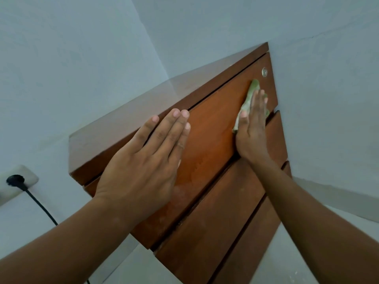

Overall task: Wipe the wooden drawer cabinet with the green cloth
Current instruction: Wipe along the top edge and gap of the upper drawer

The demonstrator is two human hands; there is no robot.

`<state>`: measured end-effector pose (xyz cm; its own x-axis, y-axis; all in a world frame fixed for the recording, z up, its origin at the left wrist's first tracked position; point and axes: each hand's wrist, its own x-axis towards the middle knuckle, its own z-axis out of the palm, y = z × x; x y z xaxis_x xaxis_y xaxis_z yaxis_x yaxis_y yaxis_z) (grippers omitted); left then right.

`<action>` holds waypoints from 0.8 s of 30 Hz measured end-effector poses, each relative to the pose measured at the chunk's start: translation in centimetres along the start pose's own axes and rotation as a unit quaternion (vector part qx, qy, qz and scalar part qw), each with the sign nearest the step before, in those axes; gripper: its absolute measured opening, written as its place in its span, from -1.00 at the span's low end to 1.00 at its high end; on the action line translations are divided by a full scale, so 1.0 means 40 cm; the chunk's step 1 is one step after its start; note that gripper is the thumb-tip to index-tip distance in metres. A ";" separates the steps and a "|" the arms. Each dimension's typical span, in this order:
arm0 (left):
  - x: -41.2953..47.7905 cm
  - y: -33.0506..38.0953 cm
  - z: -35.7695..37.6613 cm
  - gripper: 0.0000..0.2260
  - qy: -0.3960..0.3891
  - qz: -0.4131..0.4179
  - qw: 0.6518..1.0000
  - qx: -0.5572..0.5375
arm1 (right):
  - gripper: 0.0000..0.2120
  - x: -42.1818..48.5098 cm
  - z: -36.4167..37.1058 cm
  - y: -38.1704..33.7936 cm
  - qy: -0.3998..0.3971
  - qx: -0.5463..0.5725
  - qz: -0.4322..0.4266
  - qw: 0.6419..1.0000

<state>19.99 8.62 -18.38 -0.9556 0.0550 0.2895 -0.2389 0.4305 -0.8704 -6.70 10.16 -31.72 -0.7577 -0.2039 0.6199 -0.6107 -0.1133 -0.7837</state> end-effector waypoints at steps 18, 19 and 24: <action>-0.004 0.014 0.001 -0.43 0.016 -0.015 1.000 -0.004 | -0.67 -0.165 -0.085 -0.135 0.227 0.180 0.296 0.910; -0.011 0.018 0.001 -0.43 0.015 -0.015 1.000 -0.002 | -0.65 -0.220 -0.068 -0.171 0.206 0.181 0.262 0.925; -0.078 0.032 -0.004 -0.45 0.022 -0.031 0.999 -0.005 | -0.56 -0.415 0.018 -0.287 0.027 0.169 0.011 0.985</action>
<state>22.67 9.14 -20.35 -0.9304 0.0681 0.3601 -0.2950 0.4440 -0.8461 13.06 14.14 -33.03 -0.7863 -0.1589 0.5971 -0.4897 -0.4291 -0.7590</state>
